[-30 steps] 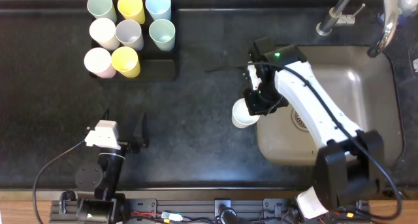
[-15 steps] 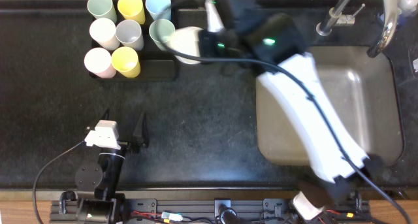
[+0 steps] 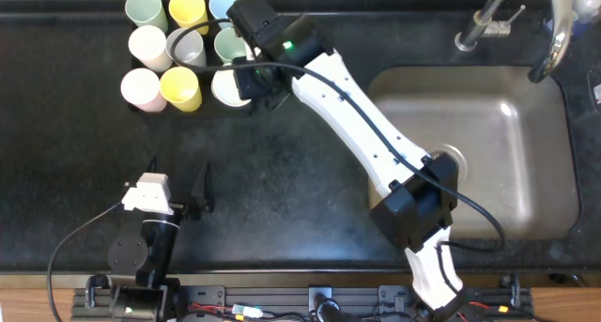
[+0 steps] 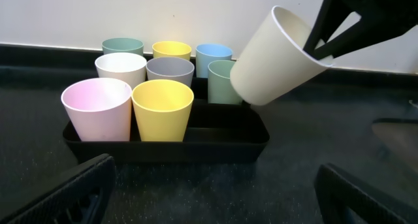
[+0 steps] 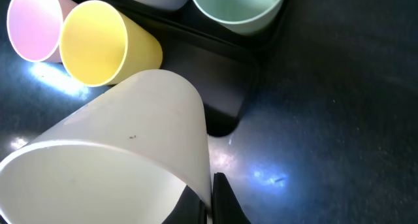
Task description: Store Cups
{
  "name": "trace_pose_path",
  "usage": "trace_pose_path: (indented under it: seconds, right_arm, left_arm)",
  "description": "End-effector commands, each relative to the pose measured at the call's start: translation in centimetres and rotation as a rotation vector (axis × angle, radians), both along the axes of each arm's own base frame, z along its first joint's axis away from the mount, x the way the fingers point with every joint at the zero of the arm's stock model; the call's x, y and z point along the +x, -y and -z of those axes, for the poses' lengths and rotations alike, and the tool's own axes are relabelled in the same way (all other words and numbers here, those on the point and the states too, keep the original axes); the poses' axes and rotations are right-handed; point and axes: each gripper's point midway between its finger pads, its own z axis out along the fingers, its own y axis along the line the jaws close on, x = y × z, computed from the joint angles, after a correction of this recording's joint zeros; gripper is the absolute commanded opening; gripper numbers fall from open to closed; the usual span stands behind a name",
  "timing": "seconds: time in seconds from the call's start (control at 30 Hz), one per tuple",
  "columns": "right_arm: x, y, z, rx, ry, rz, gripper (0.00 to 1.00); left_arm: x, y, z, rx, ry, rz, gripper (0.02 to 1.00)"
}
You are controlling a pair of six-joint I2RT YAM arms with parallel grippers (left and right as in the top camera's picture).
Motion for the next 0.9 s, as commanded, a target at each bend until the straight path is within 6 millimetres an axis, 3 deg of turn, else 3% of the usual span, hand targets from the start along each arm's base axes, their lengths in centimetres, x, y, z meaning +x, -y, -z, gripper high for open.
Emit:
trace_pose_path:
  seconds: [0.03,0.5,0.9]
  right_arm:
    - [1.0,-0.7,-0.2,0.001,0.038,0.017,0.042]
    - [1.5,-0.8,4.3,-0.073,-0.007,0.026,0.045]
    - [2.2,-1.5,6.2,-0.078,-0.011,0.024,0.042]
  left_arm:
    - [-0.1,0.1,-0.1,0.02,0.009,0.01,1.0]
    - [-0.1,0.1,-0.1,0.02,0.009,0.01,1.0]
    - [-0.1,0.1,-0.1,0.02,0.009,0.01,1.0]
